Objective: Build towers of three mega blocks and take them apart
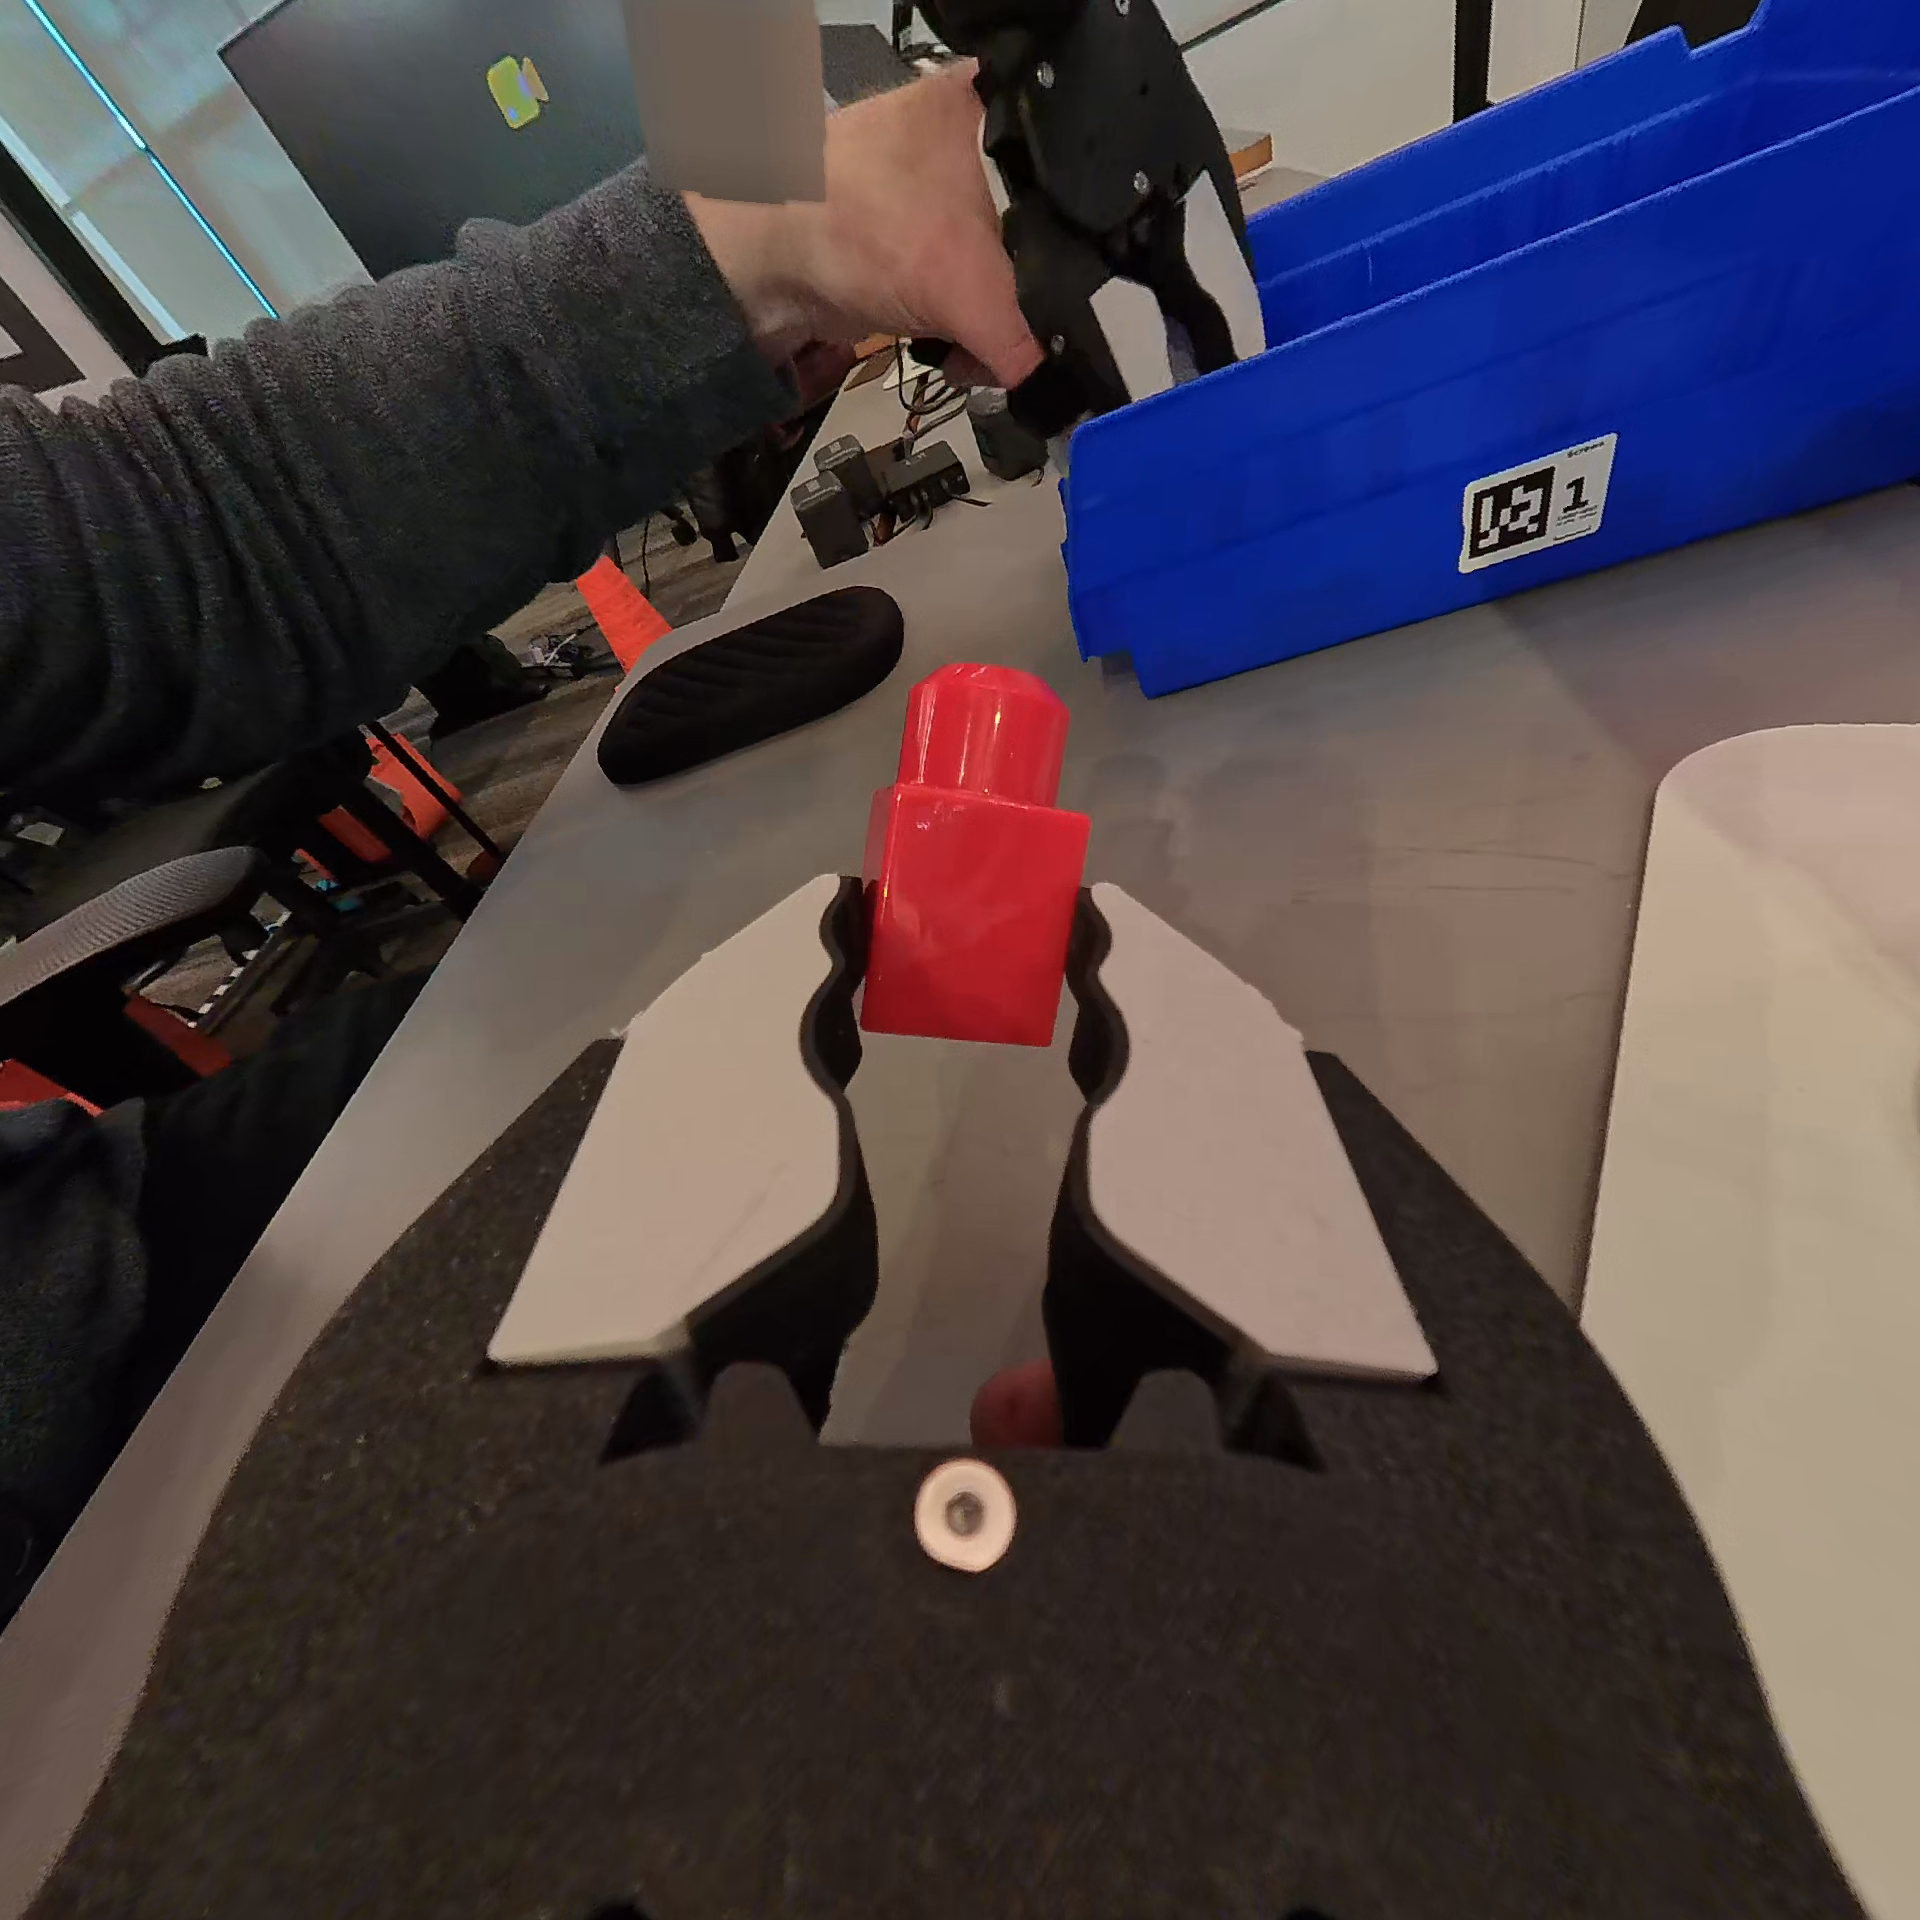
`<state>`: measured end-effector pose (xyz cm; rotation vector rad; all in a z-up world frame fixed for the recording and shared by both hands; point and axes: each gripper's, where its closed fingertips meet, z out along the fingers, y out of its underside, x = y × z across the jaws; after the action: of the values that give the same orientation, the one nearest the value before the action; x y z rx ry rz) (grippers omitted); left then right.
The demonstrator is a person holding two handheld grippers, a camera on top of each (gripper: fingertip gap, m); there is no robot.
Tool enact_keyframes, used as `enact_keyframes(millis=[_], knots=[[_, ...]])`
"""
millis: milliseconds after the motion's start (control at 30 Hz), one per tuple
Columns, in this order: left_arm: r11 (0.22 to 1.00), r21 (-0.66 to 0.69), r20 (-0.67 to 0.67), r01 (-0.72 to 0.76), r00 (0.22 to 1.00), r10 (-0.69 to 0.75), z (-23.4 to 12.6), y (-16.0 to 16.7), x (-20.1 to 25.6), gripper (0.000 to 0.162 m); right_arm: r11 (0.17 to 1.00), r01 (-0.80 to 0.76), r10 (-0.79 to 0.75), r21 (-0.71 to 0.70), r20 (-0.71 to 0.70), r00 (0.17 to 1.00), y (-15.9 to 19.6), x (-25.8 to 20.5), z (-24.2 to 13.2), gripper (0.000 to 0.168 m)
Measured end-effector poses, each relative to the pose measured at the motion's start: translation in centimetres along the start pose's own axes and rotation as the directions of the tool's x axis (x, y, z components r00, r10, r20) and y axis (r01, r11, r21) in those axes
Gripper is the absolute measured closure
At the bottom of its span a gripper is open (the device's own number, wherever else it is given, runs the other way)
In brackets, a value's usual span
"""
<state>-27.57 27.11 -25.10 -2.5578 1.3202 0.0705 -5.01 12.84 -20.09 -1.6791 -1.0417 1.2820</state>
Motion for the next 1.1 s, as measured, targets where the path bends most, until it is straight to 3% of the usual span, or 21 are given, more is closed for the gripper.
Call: enact_keyframes(millis=[333,433,567,700,933,1033,1100], knots=[[0.997,-0.016,-0.108,0.076,0.991,-0.078,0.3,0.0,-0.3,0.119,1.0,-0.001,0.001,-0.003,0.001,1.0,0.1,0.0,0.0,0.131],[0.996,-0.039,-0.072,0.078,0.994,-0.08,0.3,0.2,-1.1,0.115,1.0,-0.002,0.002,-0.004,0.003,1.0,0.1,0.0,0.0,0.131],[0.997,-0.041,0.031,0.063,0.998,-0.061,0.5,0.0,-2.8,0.131,1.0,-0.001,0.001,-0.003,0.002,1.0,0.1,0.0,0.0,0.131],[0.998,-0.017,-0.068,0.062,0.996,-0.063,0.4,-0.2,-1.3,0.12,1.0,-0.004,0.004,0.0,0.002,1.0,0.0,0.0,0.0,0.131],[0.996,-0.09,-0.153,0.018,0.988,-0.032,0.1,1.4,0.1,0.127,1.0,-0.006,0.006,-0.004,0.002,1.0,0.1,0.0,0.1,0.131],[0.984,-0.166,-0.134,-0.064,0.99,0.042,0.1,2.5,-0.1,0.112,1.0,-0.004,0.004,-0.004,0.004,1.0,0.1,0.0,0.1,0.131],[0.982,-0.173,-0.132,-0.072,0.99,0.049,0.4,2.6,-0.1,0.112,1.0,-0.006,0.006,-0.004,0.005,1.0,0.1,0.0,0.1,0.131]])
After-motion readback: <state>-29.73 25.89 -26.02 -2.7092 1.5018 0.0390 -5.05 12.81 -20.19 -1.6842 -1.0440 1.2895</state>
